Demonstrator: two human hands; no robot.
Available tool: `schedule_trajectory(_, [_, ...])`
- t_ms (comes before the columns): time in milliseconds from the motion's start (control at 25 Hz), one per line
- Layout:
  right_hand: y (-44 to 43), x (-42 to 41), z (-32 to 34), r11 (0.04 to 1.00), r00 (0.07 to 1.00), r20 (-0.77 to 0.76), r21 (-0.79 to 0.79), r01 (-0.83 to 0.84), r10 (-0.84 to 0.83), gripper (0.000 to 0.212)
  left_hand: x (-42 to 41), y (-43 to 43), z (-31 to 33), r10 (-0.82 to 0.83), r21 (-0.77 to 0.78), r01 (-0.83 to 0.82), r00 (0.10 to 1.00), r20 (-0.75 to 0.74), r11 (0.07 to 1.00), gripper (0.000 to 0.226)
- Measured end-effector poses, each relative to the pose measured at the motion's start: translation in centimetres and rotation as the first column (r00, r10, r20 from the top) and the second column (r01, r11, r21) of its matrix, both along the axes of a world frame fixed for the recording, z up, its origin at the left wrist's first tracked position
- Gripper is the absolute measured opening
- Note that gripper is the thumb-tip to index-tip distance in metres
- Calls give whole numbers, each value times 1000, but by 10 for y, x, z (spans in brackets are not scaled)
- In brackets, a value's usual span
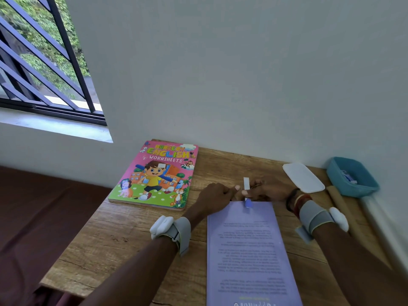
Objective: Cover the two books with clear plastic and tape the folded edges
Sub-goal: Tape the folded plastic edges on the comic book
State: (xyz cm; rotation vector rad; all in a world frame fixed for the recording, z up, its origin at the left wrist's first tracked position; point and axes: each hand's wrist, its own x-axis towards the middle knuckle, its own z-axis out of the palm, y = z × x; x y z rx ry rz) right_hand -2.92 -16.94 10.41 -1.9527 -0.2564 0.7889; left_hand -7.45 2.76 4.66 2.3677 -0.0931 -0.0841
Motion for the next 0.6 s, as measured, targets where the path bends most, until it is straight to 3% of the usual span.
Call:
schedule_trajectory(80, [-15, 0, 3, 999, 1000, -11, -31, 22, -22, 55, 2, -1, -1, -15, 2, 15, 1000, 1, 1000, 67])
schedule_trajectory(160, [-31, 1, 1, 997, 998, -15, -43, 56, -57, 57, 4, -9, 0, -61, -7, 61, 998, 1, 998, 59])
schedule_trajectory(320, [-42, -3, -3, 992, 993, 3, -12, 122, -122, 38, 3, -37, 10, -153, -36, 152, 987, -39, 988, 34])
schedule_trajectory(480, [-43, -9, -8, 973, 969, 99, 57, 223, -228, 23, 5, -41, 3, -69, -62, 69, 998, -5, 996, 25])
schedule_trajectory(600, [-44, -10, -14, 790, 825, 5, 290, 539, -565, 29, 0, -29, 1, 121, -90, -119, 992, 16, 989, 26])
